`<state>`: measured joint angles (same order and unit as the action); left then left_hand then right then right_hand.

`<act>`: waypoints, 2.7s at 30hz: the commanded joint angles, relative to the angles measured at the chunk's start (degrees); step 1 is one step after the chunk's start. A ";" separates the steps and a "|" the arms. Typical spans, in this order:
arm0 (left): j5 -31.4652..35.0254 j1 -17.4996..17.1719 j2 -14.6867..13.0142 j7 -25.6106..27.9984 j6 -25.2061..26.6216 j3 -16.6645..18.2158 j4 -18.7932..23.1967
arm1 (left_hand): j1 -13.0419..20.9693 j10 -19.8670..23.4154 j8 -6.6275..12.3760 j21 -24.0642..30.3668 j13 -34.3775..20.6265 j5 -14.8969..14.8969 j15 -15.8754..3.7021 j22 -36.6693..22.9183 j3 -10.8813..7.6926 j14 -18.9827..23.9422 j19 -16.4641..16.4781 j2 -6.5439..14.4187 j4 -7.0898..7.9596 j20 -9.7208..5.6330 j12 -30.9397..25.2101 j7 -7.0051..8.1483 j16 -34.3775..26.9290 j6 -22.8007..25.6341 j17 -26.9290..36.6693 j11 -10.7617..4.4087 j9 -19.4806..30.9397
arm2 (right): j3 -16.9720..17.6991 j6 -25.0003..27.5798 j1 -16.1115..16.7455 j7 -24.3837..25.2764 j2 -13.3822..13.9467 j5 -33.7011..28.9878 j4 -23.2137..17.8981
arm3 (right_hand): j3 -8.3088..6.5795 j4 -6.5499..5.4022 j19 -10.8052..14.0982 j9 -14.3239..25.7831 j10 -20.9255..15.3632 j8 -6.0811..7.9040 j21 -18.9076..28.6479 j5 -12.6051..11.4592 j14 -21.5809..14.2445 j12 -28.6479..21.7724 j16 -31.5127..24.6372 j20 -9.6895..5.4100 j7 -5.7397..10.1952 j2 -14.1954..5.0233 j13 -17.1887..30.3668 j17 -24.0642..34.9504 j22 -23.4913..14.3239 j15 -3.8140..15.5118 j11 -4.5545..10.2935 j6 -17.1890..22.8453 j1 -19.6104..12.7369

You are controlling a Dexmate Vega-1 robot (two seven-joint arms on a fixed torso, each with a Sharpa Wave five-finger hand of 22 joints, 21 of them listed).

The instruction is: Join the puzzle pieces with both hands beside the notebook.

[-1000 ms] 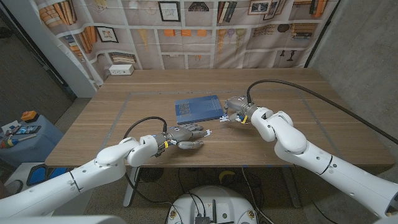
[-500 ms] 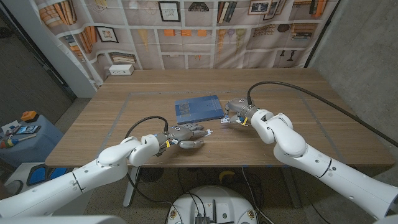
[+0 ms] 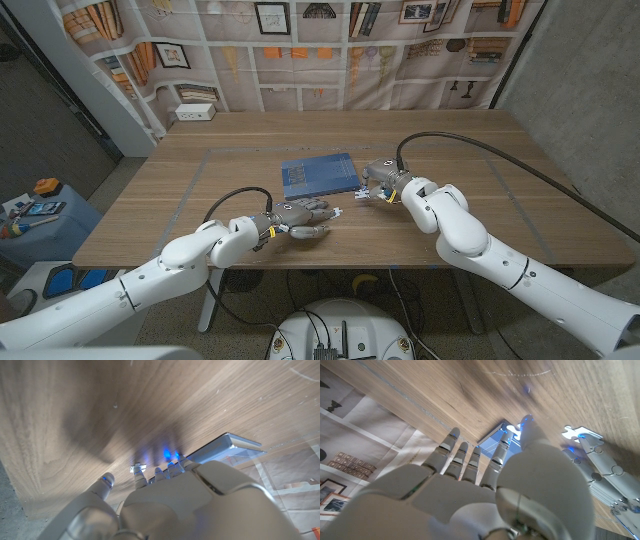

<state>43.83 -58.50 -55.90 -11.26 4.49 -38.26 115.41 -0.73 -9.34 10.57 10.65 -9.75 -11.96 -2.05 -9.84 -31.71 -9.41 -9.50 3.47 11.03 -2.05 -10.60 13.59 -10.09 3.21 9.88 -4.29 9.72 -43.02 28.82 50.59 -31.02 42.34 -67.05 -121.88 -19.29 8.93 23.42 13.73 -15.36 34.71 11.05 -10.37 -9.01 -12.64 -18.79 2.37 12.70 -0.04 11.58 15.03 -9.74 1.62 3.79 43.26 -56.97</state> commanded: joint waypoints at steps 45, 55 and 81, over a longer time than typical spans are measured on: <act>0.36 -0.20 -0.77 2.86 -2.70 0.41 -1.88 | 0.31 0.89 0.37 0.60 -0.09 -0.23 -3.96 -0.12 -0.25 -2.83 -0.17 6.49 -0.62 -6.82 -0.47 -1.16 -0.36 3.90 0.09 0.02 0.14 | -4.35 2.59 1.88 -2.85 -8.82 -10.90 3.91 | 0.56 -0.25 -0.21 -0.53 -0.67 -0.66 0.00 0.22 -0.39 0.34 -0.06 0.79 0.04 -0.37 0.20 0.41 -0.13 -0.54 0.26 -0.88 0.41; -0.19 0.04 -0.71 3.23 -3.23 0.57 -2.63 | 0.32 1.13 0.52 0.59 -0.10 -0.21 -3.98 -0.11 -0.31 -2.67 -0.11 6.47 -0.64 -6.87 -0.52 -1.12 -0.36 4.91 0.09 -0.04 0.15 | -5.17 2.47 1.74 -1.84 -9.36 -11.56 4.99 | 0.69 -0.35 -0.27 -0.81 -0.67 -0.98 0.00 0.19 -0.50 0.38 -0.09 0.72 0.05 -0.51 0.22 0.43 -0.13 -0.36 0.45 -1.07 0.65; -0.90 0.60 -0.56 3.04 -3.14 0.63 -3.31 | 0.39 0.92 0.18 0.60 -0.11 -0.20 -3.77 -0.10 -0.48 -2.60 0.03 6.48 -0.71 -6.78 -0.36 -0.97 -0.29 5.31 0.09 0.14 0.12 | -6.35 1.78 1.25 -0.02 -9.45 -12.26 7.13 | 0.97 -0.21 -0.11 -0.89 -1.04 -1.07 0.09 0.16 -0.77 0.32 -0.13 0.80 0.05 -0.49 0.27 0.48 -0.12 -0.48 0.26 -0.72 0.81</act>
<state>43.10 -58.19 -56.61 -8.05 1.15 -37.60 112.36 -0.73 -8.40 10.61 11.10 -9.73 -11.96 -2.05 -9.90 -32.10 -9.41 -9.50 3.47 10.64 -2.05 -10.87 13.71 -10.09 3.32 9.89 -4.40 9.72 -49.00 31.17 52.17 -31.82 32.78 -79.15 -115.53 -18.49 8.62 23.31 12.65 -15.83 33.59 11.05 -10.16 -9.33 -12.18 -18.79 2.87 12.90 -0.70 11.58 15.30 -9.73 1.33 4.14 42.43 -56.31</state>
